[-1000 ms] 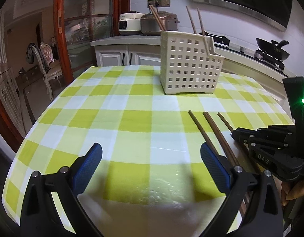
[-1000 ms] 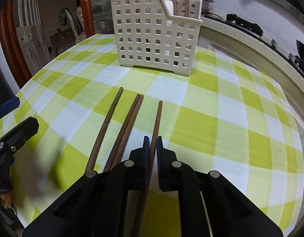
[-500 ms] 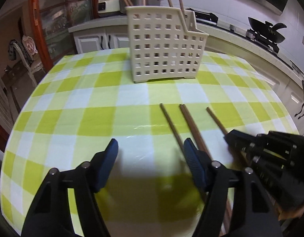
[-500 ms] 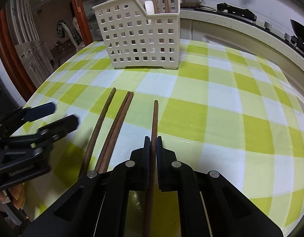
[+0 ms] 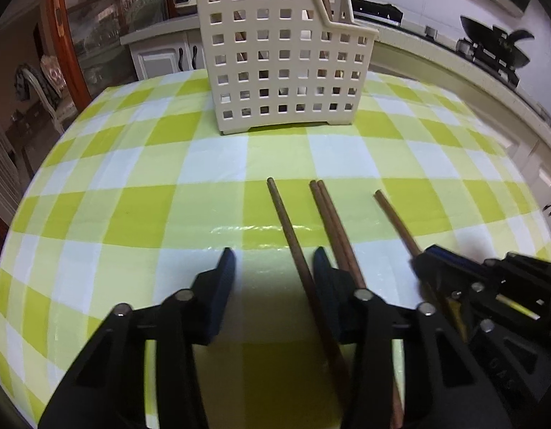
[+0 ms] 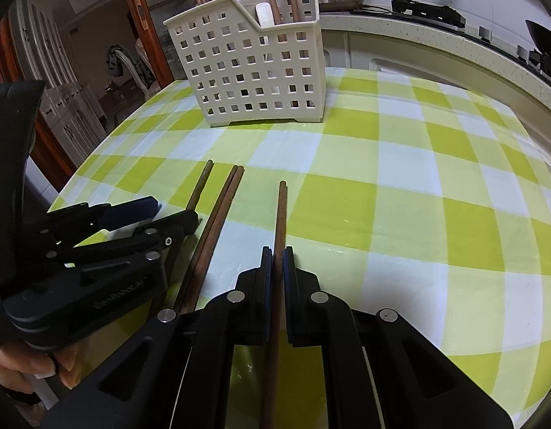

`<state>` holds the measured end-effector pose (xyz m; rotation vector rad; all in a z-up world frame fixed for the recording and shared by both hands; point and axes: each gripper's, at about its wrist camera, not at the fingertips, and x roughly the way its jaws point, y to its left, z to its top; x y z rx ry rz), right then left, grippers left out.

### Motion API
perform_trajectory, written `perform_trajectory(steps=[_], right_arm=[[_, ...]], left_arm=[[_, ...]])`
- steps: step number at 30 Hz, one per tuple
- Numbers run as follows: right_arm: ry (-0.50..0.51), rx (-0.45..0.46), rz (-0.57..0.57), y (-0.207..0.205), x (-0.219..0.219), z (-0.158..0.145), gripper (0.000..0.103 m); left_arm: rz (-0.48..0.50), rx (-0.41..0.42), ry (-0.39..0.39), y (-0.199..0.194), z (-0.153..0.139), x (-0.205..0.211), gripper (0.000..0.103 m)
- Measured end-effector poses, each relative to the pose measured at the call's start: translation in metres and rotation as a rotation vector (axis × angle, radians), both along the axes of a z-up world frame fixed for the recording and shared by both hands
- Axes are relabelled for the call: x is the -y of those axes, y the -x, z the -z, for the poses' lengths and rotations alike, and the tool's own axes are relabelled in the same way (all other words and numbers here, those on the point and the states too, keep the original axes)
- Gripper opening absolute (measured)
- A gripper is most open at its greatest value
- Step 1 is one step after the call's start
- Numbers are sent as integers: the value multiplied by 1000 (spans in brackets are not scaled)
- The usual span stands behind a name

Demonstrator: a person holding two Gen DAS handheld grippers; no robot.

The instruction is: Organize utensils

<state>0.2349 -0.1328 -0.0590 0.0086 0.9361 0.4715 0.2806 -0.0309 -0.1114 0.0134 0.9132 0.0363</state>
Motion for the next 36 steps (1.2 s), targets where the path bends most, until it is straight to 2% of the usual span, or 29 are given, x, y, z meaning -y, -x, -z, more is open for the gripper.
perform_trajectory(steps=[3, 7, 12, 14, 16, 17, 21, 25, 36], right_arm=[[-5, -3, 5, -1, 2, 0, 7], [46, 17, -12, 1, -4, -1, 7], [106, 37, -36, 1, -12, -1, 7], [121, 40, -46, 1, -14, -1, 7], [133, 45, -54, 1, -15, -1, 7], [133, 46, -55, 1, -15, -1, 7], [94, 42, -44, 0, -9, -1, 7], [36, 62, -30, 2, -3, -11, 7], [-39, 158, 2, 14, 8, -43, 7]], left_arm=[[-10, -10, 32, 1, -1, -9, 33], [3, -22, 91, 0, -3, -20, 33], [31, -23, 70, -2, -2, -12, 32], [45, -18, 51, -2, -1, -5, 24], [61, -7, 30, -2, 0, 1, 10], [66, -4, 34, -2, 0, 1, 10], [90, 2, 87, 0, 0, -3, 7], [94, 31, 103, 7, -6, -7, 6], [88, 151, 147, 37, -50, -24, 6]])
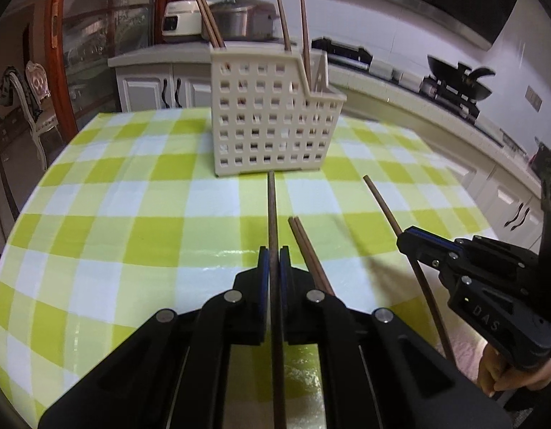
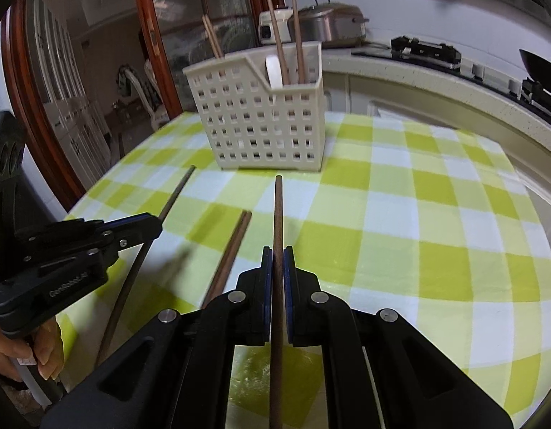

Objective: Organize utensils
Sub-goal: 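Lift the brown chopstick upright with the right gripper, then carry the upright chopstick toward the white caddy with the right gripper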

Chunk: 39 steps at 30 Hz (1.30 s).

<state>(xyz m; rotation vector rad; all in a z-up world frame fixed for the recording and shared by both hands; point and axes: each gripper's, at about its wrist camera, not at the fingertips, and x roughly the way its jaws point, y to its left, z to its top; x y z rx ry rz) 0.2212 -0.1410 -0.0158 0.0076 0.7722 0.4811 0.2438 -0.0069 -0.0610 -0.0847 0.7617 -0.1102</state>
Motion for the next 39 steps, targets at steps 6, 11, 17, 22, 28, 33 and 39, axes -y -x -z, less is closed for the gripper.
perform_trajectory(steps=[6, 11, 17, 22, 28, 33, 39], right_arm=[[-34, 73, 14, 10, 3, -21, 7], [-57, 118, 30, 19, 7, -37, 7], [-74, 173, 39, 28, 12, -51, 7], [-91, 201, 48, 32, 14, -57, 7], [-100, 225, 52, 37, 16, -64, 7], [-115, 247, 56, 41, 20, -67, 7], [-138, 279, 58, 49, 24, -74, 7]], left_arm=[[-9, 78, 0, 21, -26, -7, 6], [-4, 131, -17, 36, -42, -5, 6], [0, 181, -29, 51, -55, -1, 6], [3, 199, -35, 56, -59, 0, 6], [5, 215, -37, 61, -64, 0, 6], [4, 230, -35, 65, -68, 0, 6], [3, 258, -41, 71, -77, 3, 6]])
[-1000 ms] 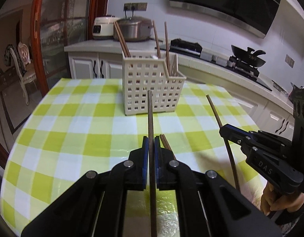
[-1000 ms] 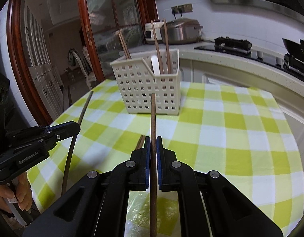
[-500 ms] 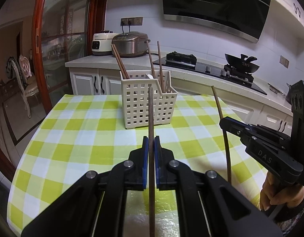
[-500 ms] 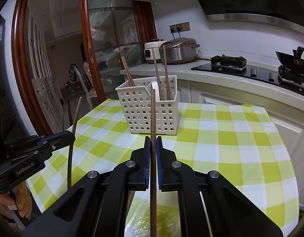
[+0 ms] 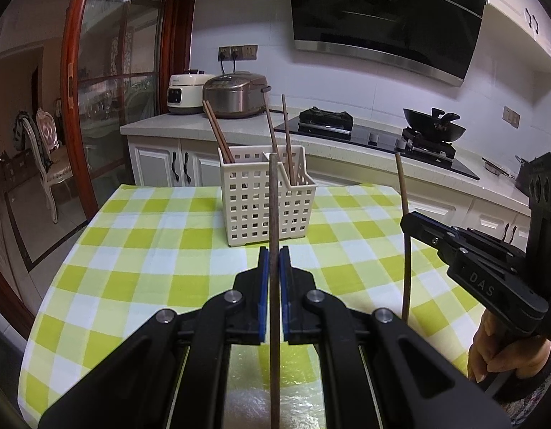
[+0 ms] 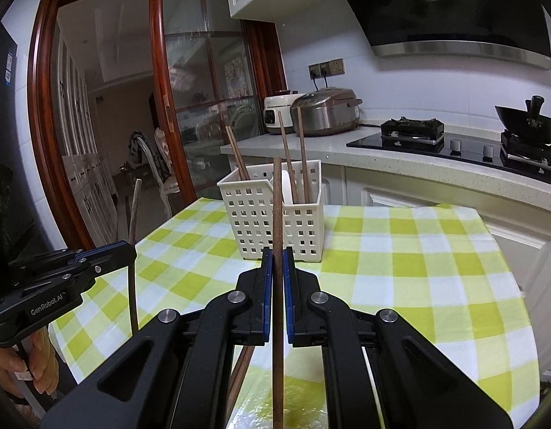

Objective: Organize utensils
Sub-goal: 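Carry the upright chopstick toward the white caddy with the right gripper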

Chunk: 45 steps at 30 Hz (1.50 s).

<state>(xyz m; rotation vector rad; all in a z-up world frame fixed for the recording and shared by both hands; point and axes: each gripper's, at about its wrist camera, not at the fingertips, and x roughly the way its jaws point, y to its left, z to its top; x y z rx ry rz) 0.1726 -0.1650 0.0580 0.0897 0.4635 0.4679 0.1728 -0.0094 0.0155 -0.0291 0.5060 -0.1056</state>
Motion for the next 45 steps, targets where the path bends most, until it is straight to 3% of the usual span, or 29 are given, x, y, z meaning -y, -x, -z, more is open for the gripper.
perform_trajectory(steps=[13, 45], right_arm=[[-15, 59, -8, 13, 3, -15, 7], [23, 158, -15, 27, -5, -42, 6]], left_arm=[[-1, 66, 3, 15, -20, -1, 6], [-1, 96, -7, 21, -32, -8, 6]])
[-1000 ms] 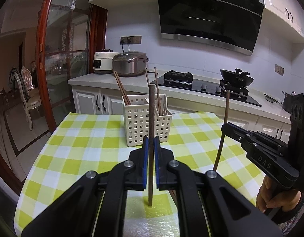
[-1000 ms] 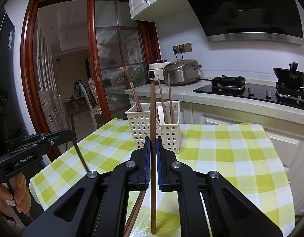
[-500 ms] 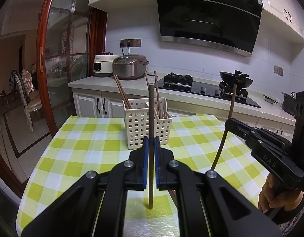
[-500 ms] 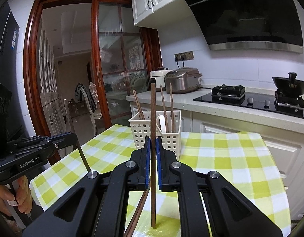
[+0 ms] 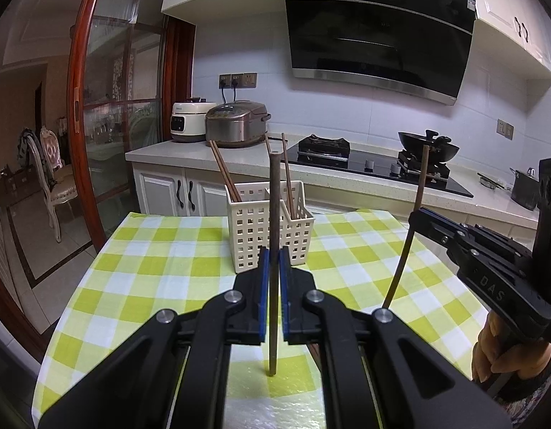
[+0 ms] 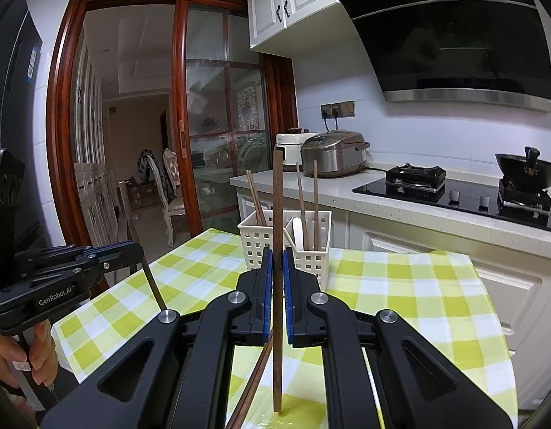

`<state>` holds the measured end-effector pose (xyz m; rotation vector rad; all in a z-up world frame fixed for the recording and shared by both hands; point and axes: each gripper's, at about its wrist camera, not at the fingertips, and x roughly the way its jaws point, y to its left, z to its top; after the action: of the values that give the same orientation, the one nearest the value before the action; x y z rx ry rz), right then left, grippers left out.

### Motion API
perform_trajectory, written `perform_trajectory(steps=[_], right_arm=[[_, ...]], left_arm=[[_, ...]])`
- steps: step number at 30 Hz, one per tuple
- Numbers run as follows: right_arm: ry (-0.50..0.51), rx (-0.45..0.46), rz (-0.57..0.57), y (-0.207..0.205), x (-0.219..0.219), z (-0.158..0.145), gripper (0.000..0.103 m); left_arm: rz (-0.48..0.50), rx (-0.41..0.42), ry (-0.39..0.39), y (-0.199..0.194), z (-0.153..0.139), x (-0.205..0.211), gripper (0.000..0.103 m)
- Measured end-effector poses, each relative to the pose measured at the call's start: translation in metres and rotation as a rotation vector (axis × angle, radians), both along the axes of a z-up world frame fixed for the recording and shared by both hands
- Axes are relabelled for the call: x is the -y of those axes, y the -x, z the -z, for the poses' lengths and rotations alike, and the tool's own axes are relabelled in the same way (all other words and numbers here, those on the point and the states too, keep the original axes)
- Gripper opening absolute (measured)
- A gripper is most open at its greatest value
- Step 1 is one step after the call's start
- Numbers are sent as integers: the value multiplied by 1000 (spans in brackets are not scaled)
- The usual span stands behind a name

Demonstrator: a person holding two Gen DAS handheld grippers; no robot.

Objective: Organize utensils
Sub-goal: 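Carry the upright chopstick toward the white caddy with the right gripper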

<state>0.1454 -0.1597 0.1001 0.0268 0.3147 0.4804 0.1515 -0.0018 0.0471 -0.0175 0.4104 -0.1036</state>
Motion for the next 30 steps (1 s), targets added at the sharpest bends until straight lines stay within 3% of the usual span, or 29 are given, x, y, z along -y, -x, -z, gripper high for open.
perform_trajectory(steps=[21, 30], right_arm=[[36, 39, -14, -34, -19, -24, 6], [35, 46, -20, -66, -31, -38, 6]], left_arm=[[14, 12, -27, -18, -16, -4, 6], [21, 38, -33, -37, -32, -9, 6]])
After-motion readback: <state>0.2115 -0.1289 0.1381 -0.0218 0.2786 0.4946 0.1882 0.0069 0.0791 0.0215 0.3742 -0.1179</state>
